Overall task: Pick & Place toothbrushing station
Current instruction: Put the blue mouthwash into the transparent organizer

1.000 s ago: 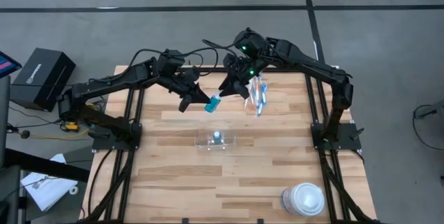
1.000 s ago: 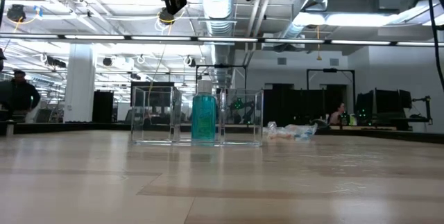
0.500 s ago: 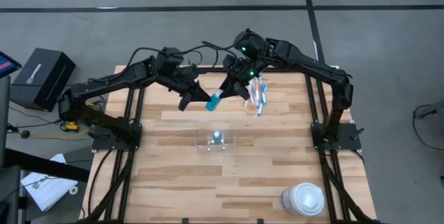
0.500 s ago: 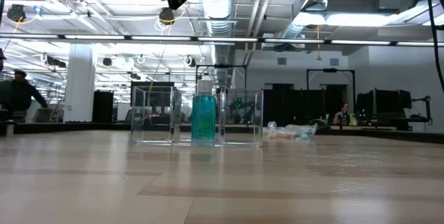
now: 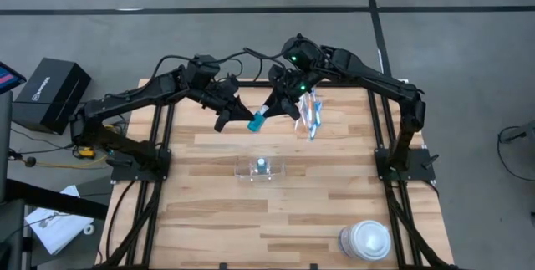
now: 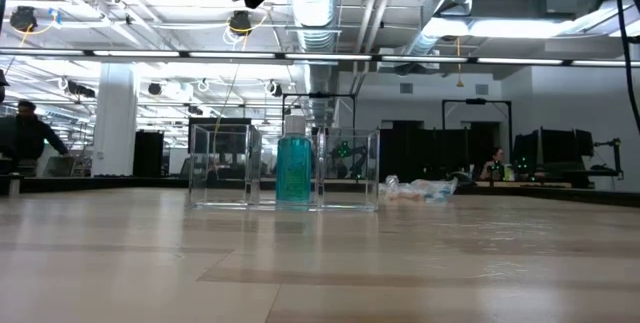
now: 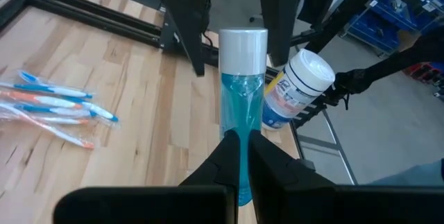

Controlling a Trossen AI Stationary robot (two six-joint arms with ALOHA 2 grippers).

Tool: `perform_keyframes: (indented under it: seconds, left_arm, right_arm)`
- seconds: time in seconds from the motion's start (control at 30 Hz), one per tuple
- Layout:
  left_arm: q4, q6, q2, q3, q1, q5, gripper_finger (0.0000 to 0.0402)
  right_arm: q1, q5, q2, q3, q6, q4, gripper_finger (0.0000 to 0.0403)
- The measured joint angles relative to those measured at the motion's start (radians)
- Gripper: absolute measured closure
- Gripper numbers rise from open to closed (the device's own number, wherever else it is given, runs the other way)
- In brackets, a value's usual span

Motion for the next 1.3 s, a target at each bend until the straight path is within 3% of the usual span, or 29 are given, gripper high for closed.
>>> perform_keyframes:
  seconds: [1.3]
  left_arm:
    - [0.026,0.003,0.029,-0.001,0.005,0.003,0.0396]
  right_arm:
    - [-0.019,-0.013,0.000,0.000,0.007,-0.017,0.0236]
